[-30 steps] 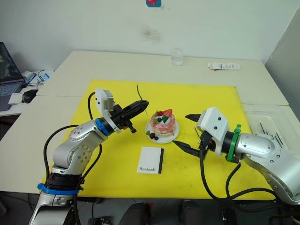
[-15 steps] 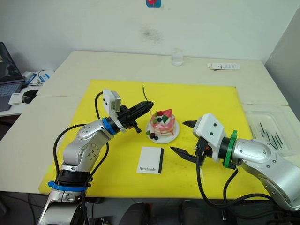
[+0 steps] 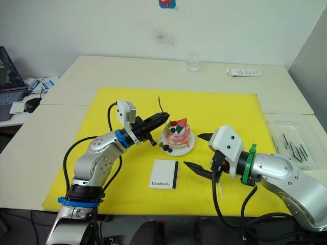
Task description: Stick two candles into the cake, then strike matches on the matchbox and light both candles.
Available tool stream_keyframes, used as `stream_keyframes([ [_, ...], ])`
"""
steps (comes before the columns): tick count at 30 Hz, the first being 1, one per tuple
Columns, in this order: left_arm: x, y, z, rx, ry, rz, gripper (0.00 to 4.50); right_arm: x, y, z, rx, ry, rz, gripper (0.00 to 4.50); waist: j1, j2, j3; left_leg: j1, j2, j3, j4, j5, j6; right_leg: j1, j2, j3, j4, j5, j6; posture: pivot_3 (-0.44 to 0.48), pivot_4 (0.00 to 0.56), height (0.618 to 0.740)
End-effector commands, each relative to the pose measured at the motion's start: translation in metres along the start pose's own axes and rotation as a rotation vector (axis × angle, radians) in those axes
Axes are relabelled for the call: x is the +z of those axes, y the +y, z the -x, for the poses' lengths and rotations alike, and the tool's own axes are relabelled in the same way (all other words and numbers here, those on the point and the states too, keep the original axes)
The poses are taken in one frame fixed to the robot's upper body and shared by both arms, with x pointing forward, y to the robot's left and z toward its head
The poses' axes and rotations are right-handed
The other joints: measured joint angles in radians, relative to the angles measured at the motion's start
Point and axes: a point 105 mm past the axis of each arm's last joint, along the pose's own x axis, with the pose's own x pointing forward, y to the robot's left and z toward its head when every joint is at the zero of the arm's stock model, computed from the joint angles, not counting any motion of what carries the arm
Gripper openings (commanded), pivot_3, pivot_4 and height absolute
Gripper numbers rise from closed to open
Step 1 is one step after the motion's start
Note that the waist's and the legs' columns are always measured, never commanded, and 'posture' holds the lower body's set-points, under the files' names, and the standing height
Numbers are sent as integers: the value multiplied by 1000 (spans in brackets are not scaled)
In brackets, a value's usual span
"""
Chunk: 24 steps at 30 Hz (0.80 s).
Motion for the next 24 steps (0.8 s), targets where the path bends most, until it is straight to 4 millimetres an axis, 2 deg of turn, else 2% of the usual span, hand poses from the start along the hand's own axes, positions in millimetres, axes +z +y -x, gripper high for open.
stream_keyframes([
  [1, 12, 2, -1, -1, -39, -39, 0, 9, 0, 2, -16, -24, 45, 4466, 0, 0, 0, 0, 0, 0, 0, 0, 0, 0, 0, 0, 0, 0, 0, 0, 150, 740],
  [13, 8, 1, 0, -6, -41, -23, 0, 8, 2, 2, -15, -26, 50, 4466, 0, 0, 0, 0, 0, 0, 0, 0, 0, 0, 0, 0, 0, 0, 0, 0, 150, 740],
  [24, -12, -2, 5, -3, -11, -46, 0, 8, 0, 1, -41, -34, 66, 4466, 0, 0, 0, 0, 0, 0, 0, 0, 0, 0, 0, 0, 1, 0, 0, 0, 150, 740],
])
